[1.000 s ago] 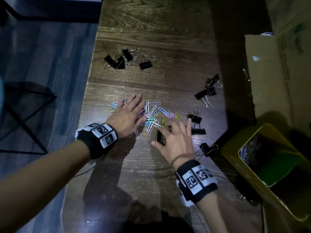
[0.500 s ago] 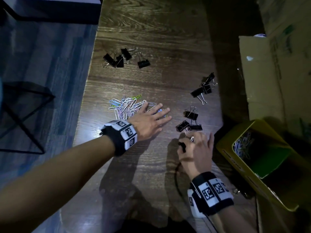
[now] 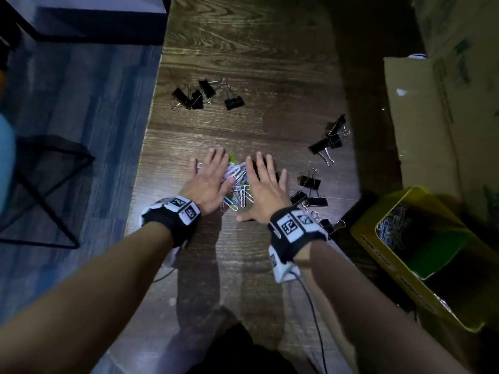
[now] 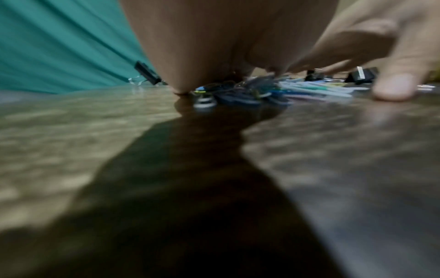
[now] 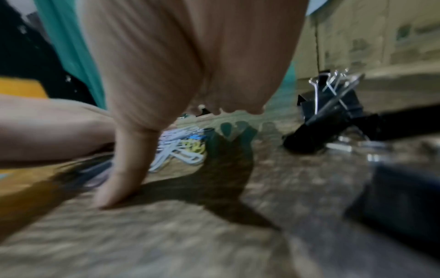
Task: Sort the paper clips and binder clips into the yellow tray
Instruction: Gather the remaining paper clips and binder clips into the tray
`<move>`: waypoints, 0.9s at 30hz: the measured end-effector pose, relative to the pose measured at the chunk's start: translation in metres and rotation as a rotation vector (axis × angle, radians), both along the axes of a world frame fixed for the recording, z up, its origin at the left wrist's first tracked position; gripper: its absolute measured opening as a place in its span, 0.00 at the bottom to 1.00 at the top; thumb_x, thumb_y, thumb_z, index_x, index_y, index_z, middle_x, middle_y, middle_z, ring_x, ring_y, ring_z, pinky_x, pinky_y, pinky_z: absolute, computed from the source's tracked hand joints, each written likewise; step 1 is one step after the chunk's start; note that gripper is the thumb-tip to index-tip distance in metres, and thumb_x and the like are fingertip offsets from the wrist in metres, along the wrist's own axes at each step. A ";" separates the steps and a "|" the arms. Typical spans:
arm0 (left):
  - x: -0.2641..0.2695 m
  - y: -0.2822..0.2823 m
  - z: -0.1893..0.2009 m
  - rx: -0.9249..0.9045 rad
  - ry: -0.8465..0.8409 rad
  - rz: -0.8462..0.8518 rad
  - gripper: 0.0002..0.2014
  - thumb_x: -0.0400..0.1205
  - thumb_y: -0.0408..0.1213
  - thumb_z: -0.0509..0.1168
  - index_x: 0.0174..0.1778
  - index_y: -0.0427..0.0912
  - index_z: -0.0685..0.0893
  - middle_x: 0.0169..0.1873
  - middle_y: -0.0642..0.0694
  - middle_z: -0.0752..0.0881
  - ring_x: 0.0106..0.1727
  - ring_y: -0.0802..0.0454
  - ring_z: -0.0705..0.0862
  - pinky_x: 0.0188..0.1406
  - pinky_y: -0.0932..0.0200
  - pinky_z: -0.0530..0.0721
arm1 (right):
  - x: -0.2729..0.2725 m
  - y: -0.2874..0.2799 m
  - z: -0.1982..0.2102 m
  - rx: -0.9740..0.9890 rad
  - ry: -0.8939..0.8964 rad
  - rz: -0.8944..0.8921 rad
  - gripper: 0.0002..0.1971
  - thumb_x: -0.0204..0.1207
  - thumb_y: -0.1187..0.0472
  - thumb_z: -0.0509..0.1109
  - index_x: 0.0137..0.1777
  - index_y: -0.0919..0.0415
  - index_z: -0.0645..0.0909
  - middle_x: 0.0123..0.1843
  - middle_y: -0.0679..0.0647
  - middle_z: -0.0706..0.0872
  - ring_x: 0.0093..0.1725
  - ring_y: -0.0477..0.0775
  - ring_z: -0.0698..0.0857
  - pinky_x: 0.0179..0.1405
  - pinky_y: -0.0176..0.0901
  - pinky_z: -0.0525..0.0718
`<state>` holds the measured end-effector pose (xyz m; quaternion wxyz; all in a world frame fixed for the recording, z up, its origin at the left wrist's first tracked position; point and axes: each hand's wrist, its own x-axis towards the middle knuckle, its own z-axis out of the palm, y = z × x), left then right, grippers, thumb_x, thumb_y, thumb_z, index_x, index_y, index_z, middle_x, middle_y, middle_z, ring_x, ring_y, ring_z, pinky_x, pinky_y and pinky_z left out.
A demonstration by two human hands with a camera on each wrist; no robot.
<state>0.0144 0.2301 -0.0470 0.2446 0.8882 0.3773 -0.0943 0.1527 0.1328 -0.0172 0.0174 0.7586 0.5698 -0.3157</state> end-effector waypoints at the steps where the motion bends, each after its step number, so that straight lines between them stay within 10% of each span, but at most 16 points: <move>1: 0.002 -0.008 0.000 -0.014 0.003 -0.024 0.30 0.86 0.53 0.41 0.82 0.45 0.43 0.82 0.48 0.41 0.81 0.54 0.34 0.77 0.43 0.31 | 0.005 0.003 -0.001 -0.029 0.006 0.051 0.68 0.59 0.41 0.81 0.82 0.58 0.32 0.84 0.57 0.29 0.82 0.59 0.29 0.77 0.65 0.33; 9: -0.012 -0.077 0.005 -0.123 -0.032 -0.195 0.31 0.85 0.55 0.35 0.81 0.45 0.38 0.82 0.49 0.38 0.79 0.58 0.29 0.77 0.55 0.28 | -0.019 -0.051 -0.004 -0.009 0.115 0.054 0.44 0.80 0.58 0.63 0.81 0.63 0.31 0.81 0.57 0.25 0.80 0.54 0.27 0.83 0.58 0.37; 15: 0.000 -0.052 0.013 -0.094 -0.227 0.001 0.30 0.84 0.54 0.42 0.82 0.44 0.52 0.82 0.49 0.48 0.82 0.54 0.42 0.78 0.51 0.38 | -0.029 -0.086 -0.004 0.152 0.161 -0.072 0.50 0.76 0.52 0.70 0.82 0.62 0.35 0.82 0.55 0.29 0.82 0.53 0.29 0.82 0.47 0.34; 22: 0.015 -0.004 0.001 -0.054 0.013 -0.202 0.26 0.87 0.48 0.45 0.81 0.43 0.53 0.83 0.48 0.48 0.83 0.52 0.43 0.79 0.39 0.40 | -0.029 -0.113 -0.001 0.075 0.144 -0.099 0.53 0.74 0.46 0.72 0.83 0.63 0.36 0.83 0.58 0.30 0.82 0.54 0.29 0.83 0.48 0.36; 27: -0.031 -0.054 0.004 -0.167 -0.174 -0.260 0.40 0.79 0.66 0.32 0.80 0.44 0.60 0.80 0.53 0.50 0.81 0.59 0.45 0.80 0.44 0.40 | -0.029 -0.124 0.007 0.079 0.125 -0.127 0.49 0.75 0.48 0.71 0.84 0.59 0.39 0.86 0.57 0.39 0.84 0.56 0.38 0.82 0.44 0.39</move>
